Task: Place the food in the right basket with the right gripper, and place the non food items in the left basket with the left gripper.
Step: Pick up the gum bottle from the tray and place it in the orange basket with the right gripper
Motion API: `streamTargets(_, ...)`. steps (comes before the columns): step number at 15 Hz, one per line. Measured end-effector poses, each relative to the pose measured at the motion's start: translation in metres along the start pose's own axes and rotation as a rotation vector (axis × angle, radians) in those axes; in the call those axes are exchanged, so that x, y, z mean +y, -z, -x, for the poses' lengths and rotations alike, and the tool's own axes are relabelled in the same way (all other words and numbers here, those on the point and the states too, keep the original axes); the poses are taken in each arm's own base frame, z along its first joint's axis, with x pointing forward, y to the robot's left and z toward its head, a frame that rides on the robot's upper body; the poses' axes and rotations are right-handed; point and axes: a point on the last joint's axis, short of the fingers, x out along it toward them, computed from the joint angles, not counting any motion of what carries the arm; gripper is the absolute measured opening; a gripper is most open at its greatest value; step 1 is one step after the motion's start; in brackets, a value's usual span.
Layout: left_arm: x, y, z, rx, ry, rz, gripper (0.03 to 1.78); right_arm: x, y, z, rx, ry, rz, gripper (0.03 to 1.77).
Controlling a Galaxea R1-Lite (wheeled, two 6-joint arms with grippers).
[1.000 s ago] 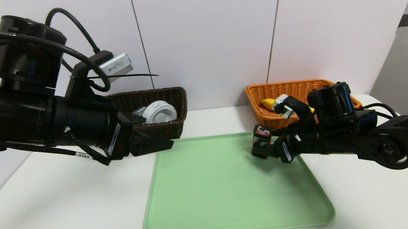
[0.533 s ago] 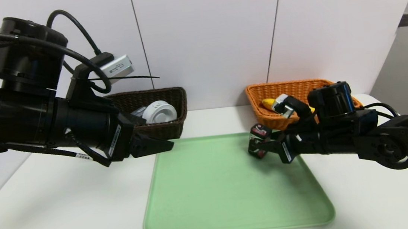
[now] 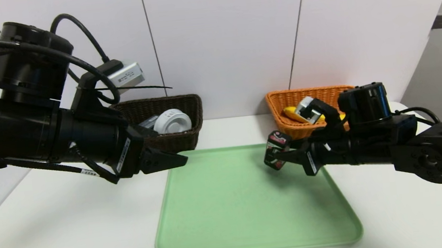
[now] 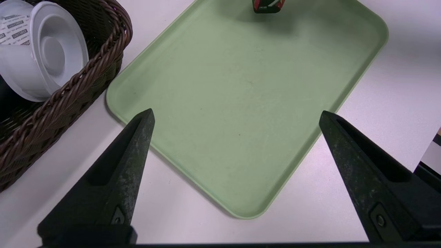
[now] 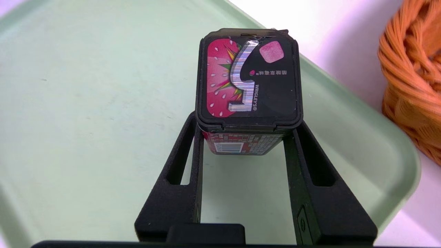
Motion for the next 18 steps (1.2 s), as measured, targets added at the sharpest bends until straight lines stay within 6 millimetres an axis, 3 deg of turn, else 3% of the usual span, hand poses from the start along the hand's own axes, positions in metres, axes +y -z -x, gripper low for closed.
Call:
streamTargets(4, 0.0, 0.0, 0.0, -0.001, -0.002, 0.0, 1.69, 0.005, -0.024, 0.02, -0.093, 0.007, 0.003, 0.69)
streamTargets(8, 0.0, -0.001, 0.001, -0.009, -0.004, -0.002, 1.69, 0.001, -0.064, 0.05, -0.235, 0.068, 0.008, 0.69)
streamTargets(12, -0.001, -0.002, 0.004, -0.02, -0.008, -0.007, 1.69, -0.031, -0.08, 0.073, -0.305, 0.235, -0.041, 0.69)
streamTargets(18, -0.001, -0.002, 0.005, -0.024, -0.008, -0.008, 1.69, -0.103, -0.064, 0.083, -0.282, 0.434, -0.119, 0.69)
